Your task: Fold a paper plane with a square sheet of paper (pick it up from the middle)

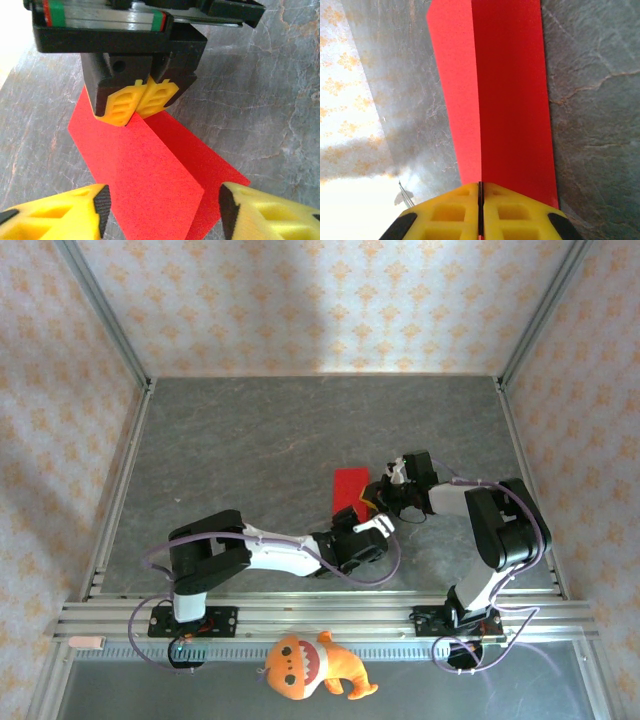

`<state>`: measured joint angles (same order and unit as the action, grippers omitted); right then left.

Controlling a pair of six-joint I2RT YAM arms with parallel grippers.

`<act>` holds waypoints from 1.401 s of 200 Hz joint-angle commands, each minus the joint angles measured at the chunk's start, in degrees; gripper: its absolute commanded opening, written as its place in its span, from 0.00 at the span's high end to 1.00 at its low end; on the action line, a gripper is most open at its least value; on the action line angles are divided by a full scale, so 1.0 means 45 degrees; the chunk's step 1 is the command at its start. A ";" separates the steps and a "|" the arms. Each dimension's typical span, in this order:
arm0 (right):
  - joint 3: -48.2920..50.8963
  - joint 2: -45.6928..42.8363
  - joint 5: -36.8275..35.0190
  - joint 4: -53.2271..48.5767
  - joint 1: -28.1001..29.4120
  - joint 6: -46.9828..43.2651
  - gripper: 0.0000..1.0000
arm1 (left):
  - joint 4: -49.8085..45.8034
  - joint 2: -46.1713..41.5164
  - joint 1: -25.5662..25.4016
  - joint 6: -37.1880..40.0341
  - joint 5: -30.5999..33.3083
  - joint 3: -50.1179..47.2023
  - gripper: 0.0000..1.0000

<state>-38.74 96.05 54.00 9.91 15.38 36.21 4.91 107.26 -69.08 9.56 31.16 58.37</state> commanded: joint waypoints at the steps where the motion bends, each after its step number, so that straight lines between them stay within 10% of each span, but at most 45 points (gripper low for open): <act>1: -0.0135 -0.0115 -0.0102 0.0043 0.0049 0.0033 0.90 | 0.0048 0.0119 -0.0128 0.0210 0.0460 0.0300 0.43; 96: 0.0183 -0.1211 -0.0751 -0.0190 -0.0248 -0.0027 0.83 | 0.0020 -0.0331 0.0118 -0.0563 -0.0394 0.0144 0.98; 171: 0.2002 -0.4086 -0.3730 -0.1050 -0.1112 -0.0681 0.75 | 0.0076 -0.1626 0.3029 -0.4224 -0.7973 -0.0247 1.00; 280: 0.2503 -0.4178 -0.1803 -0.1451 -0.1093 -0.1022 0.86 | 0.1629 -0.1272 0.4179 -0.7044 -1.1804 0.0284 1.00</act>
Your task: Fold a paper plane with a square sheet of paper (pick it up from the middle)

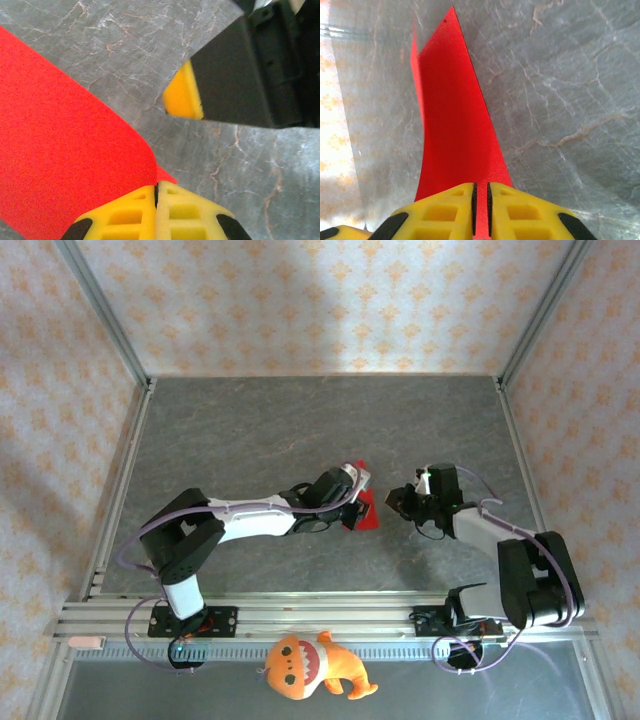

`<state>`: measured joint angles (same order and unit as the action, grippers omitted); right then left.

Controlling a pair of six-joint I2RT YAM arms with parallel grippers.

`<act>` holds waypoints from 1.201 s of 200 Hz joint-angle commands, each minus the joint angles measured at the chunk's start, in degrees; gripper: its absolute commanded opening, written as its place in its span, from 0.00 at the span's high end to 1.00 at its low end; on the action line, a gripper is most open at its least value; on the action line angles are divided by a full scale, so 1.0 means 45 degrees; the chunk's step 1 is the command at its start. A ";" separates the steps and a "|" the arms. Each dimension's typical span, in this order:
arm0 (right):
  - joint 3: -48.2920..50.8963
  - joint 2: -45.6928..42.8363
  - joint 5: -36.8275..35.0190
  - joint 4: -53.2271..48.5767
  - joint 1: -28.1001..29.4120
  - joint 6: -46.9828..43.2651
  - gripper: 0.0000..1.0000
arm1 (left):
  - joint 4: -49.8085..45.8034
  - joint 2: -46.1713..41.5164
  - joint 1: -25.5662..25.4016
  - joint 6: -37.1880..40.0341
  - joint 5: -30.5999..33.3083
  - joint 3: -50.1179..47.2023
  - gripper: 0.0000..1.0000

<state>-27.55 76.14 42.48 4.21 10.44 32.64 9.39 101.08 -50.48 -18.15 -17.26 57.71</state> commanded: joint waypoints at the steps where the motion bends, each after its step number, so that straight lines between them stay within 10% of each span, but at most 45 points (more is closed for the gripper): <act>1: 0.0022 0.0248 0.0785 -0.0168 0.0005 -0.0217 0.85 | 0.0641 0.0109 0.0036 -0.0896 -0.1067 0.0433 1.00; 127: 0.0608 0.1648 0.1347 0.2635 0.1284 0.1315 1.00 | 0.1114 0.0135 0.0082 -0.1690 -0.1013 -0.0006 1.00; 240: 0.0225 0.2903 -0.0794 0.0512 0.1386 -0.0165 1.00 | 0.0742 0.0170 0.0506 -0.1279 -0.0992 -0.0245 1.00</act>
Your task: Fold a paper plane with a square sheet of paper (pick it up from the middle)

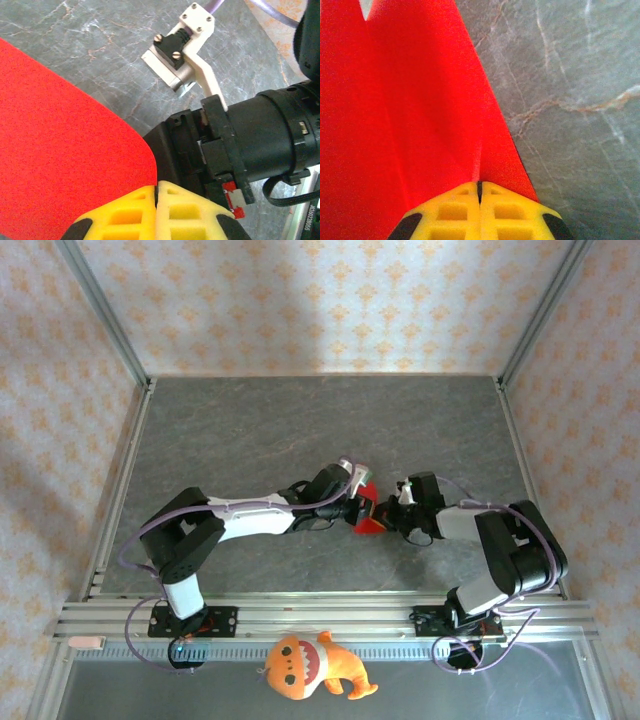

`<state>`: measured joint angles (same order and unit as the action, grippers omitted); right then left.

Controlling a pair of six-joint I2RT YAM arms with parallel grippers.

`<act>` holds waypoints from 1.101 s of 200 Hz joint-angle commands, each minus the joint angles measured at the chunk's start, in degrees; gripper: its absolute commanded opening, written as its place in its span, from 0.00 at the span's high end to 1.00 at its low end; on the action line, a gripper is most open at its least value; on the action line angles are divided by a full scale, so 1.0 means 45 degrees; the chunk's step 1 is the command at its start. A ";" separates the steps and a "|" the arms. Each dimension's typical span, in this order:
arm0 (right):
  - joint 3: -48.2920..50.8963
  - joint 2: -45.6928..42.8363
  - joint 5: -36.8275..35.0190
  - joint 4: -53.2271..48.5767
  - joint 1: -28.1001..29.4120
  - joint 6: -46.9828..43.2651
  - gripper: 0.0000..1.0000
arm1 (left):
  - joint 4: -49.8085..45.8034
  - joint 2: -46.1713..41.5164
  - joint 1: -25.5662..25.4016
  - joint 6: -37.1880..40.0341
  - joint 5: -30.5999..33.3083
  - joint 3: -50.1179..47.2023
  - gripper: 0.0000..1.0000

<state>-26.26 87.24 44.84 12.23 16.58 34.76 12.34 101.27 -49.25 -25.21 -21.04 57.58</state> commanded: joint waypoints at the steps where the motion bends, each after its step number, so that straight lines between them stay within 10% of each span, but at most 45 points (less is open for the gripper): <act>1: -0.0062 0.0436 -0.1335 -0.1281 0.0024 -0.0636 1.00 | 0.0079 0.0129 0.0248 0.0300 -0.0160 -0.0217 1.00; 220: -0.0063 0.0239 -0.1328 -0.1448 0.0027 -0.0596 1.00 | -0.1701 0.1430 0.0487 0.1486 0.2604 0.0302 1.00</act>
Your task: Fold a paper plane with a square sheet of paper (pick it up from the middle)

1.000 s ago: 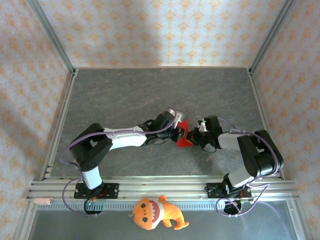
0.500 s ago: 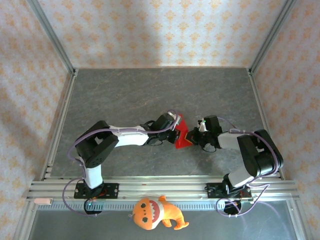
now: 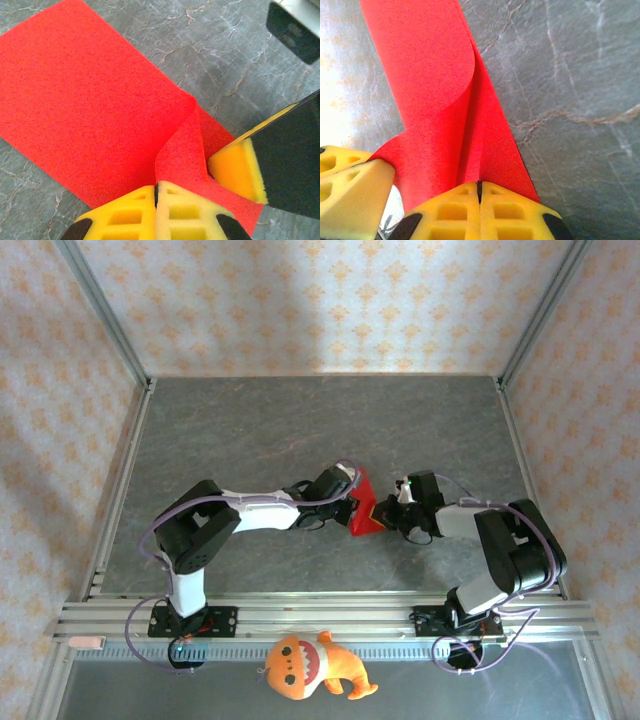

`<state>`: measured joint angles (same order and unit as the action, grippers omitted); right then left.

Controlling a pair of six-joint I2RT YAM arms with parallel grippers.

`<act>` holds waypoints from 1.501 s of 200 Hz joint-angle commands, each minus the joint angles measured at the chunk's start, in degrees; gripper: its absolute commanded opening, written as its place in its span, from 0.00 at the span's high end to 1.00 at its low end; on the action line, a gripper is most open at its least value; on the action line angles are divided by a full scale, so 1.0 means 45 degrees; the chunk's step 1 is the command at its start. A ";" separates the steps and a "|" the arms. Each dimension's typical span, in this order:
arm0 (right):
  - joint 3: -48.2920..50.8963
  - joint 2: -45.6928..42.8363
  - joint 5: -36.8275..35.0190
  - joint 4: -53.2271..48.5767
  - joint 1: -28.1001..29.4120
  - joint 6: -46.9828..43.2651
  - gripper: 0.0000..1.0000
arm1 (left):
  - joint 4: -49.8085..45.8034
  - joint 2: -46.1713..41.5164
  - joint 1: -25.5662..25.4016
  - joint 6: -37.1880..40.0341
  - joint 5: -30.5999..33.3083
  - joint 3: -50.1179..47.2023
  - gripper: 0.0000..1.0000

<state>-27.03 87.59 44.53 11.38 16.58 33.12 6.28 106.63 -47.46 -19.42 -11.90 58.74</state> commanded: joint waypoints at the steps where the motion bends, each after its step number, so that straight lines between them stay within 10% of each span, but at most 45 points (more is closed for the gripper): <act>1: 0.0107 0.0153 -0.1252 -0.1259 0.0017 -0.0222 1.00 | -0.0368 0.0235 0.0083 0.0206 0.0584 0.0048 1.00; 237: 0.0290 -0.0952 0.0846 -0.0383 0.0266 0.0127 0.94 | 0.0161 0.0582 0.0074 0.0145 -0.0386 -0.0205 1.00; 300: 0.0158 -0.0014 -0.1324 -0.1871 0.0377 -0.0366 0.99 | 0.0268 0.0449 0.0077 0.0217 -0.0177 -0.0471 1.00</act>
<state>-25.30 85.54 46.24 9.54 17.96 33.54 6.02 108.16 -47.46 -18.98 -13.06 57.89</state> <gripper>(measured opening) 0.053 0.047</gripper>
